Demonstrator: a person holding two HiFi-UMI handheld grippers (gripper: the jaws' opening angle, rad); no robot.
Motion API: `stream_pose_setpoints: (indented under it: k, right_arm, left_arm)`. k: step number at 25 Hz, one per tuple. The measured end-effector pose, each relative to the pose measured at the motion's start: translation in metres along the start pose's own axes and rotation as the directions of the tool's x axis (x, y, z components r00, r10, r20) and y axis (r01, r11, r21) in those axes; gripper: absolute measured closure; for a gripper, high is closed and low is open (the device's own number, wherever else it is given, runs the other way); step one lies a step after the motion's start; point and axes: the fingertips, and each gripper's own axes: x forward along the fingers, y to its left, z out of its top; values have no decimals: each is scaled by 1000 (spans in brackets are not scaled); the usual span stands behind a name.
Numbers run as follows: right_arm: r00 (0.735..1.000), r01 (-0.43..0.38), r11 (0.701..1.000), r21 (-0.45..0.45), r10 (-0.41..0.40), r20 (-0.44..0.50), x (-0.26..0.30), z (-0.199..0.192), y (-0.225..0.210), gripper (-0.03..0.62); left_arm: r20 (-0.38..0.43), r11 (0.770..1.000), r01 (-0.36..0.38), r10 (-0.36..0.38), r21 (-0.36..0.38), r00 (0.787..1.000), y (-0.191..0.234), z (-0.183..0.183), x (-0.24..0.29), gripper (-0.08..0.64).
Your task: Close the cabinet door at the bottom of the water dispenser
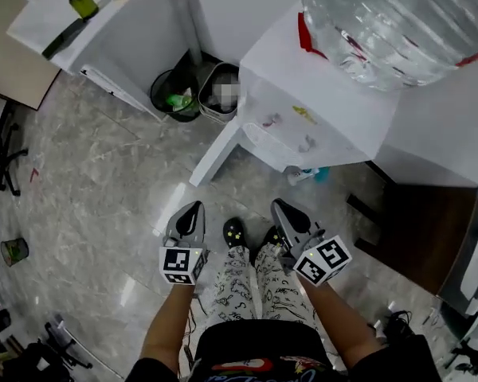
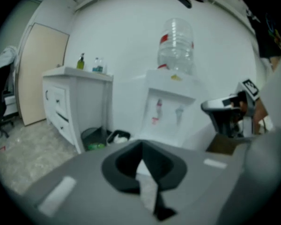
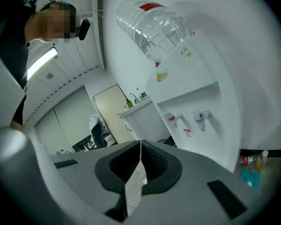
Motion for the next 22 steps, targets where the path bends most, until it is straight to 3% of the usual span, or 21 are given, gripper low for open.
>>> stream_pose_setpoints:
  k: [6, 10, 13, 15, 17, 19, 22]
  right_arm:
    - [994, -24, 999, 32, 27, -107, 41, -52, -30, 575]
    - [987, -49, 999, 4, 49, -154, 66, -80, -49, 575]
    - [987, -21, 998, -54, 12, -162, 78, -98, -66, 575]
    - [987, 14, 999, -53, -22, -160, 79, -106, -77, 575]
    - [987, 51, 999, -15, -53, -154, 75, -111, -84, 575]
    - [986, 88, 996, 29, -83, -146, 70, -115, -87, 575]
    - [983, 106, 994, 34, -100, -151, 66, -119, -89, 575]
  left_arm:
    - [-181, 996, -79, 83, 29, 980, 77, -115, 65, 560]
    - [-261, 987, -142, 155, 69, 953, 126, -161, 92, 560]
    - [-297, 982, -175, 186, 66, 936, 155, -184, 107, 560]
    - [-331, 988, -146, 155, 53, 931, 161, -197, 120, 560]
    - [-385, 992, -62, 100, 111, 917, 154, -208, 130, 560]
    - [-433, 982, 27, 58, 189, 900, 146, -215, 136, 560]
    - [-447, 976, 68, 32, 205, 894, 142, -217, 142, 561]
